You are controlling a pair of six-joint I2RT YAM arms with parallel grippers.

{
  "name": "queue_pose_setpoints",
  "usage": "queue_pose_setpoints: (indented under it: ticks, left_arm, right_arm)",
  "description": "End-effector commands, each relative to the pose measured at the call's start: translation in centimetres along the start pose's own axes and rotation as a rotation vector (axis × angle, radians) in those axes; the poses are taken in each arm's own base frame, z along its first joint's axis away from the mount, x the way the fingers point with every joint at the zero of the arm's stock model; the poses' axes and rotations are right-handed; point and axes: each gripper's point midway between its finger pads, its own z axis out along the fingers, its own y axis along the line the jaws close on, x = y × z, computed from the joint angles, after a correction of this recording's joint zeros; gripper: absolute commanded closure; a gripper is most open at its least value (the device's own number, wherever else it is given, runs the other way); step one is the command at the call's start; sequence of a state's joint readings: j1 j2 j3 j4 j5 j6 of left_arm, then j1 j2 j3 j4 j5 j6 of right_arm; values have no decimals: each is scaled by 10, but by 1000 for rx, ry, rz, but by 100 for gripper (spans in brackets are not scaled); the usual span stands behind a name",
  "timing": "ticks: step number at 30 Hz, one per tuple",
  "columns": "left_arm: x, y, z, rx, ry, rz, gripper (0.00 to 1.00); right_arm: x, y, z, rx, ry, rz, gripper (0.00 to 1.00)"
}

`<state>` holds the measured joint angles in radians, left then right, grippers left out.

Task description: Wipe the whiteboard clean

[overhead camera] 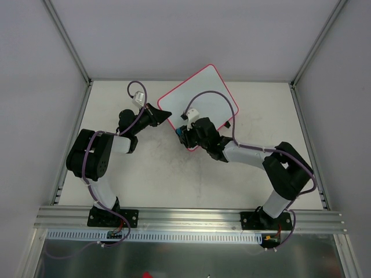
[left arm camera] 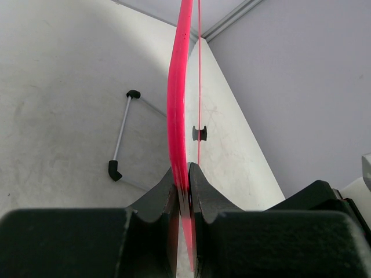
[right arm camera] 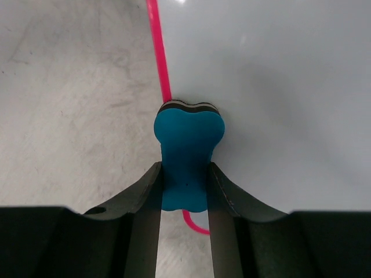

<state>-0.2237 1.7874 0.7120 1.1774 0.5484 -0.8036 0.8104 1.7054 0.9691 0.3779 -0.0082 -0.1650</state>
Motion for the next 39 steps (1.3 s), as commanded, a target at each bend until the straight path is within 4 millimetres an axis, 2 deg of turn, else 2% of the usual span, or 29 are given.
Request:
queue_pose_setpoints:
  ticks: [1,3,4,5,8,9,12,15,18,20,21,24,28,30,33,35,36,39]
  left_arm:
    - [18,-1,0,17,67,90,100]
    - [18,0,-1,16,68,89,100]
    - [17,0,-1,16,66,88,100]
    - [17,0,-1,15,65,88,100]
    - [18,0,0,15,65,85,100]
    - [17,0,0,14,63,84,100]
    - [17,-1,0,16,61,81,100]
    - [16,-1,-1,16,59,84,100]
    - [17,-1,-1,16,61,81,100]
    - [17,-2,-1,17,60,82,100]
    - [17,-1,-2,15,60,83,100]
    - [16,-2,-1,18,58,85,100]
    - [16,-1,-2,15,56,86,100]
    - [16,-1,-3,11,54,85,88]
    - [15,1,-5,-5,41,86,60]
    - [14,0,-6,-4,36,90,54]
    - [14,1,-7,-8,34,90,42]
    - [13,3,-10,-29,20,85,20]
  right_arm:
    - [-9,-21,-40,138,-26,67,100]
    - [-9,-28,-63,205,-30,102,100]
    - [-21,-25,-80,204,-65,125,100]
    - [-3,-28,-90,241,6,122,100]
    - [14,-26,-107,273,106,154,100]
    - [33,-27,-114,292,182,147,100]
    - [61,-26,-121,313,272,149,94]
    - [81,-22,-123,305,315,159,91]
    - [92,-13,-122,280,346,161,90]
    - [99,-11,-119,281,368,151,85]
    - [101,-8,-118,276,375,140,59]
    - [104,-6,-118,307,370,107,2]
    - [96,-6,-120,325,336,104,1]
    - [91,-6,-122,328,316,116,1]
    - [86,-7,-126,328,284,126,1]
    - [84,-8,-129,329,262,131,1]
    - [79,-8,-131,324,239,133,1]
    - [79,-12,-136,338,218,135,1]
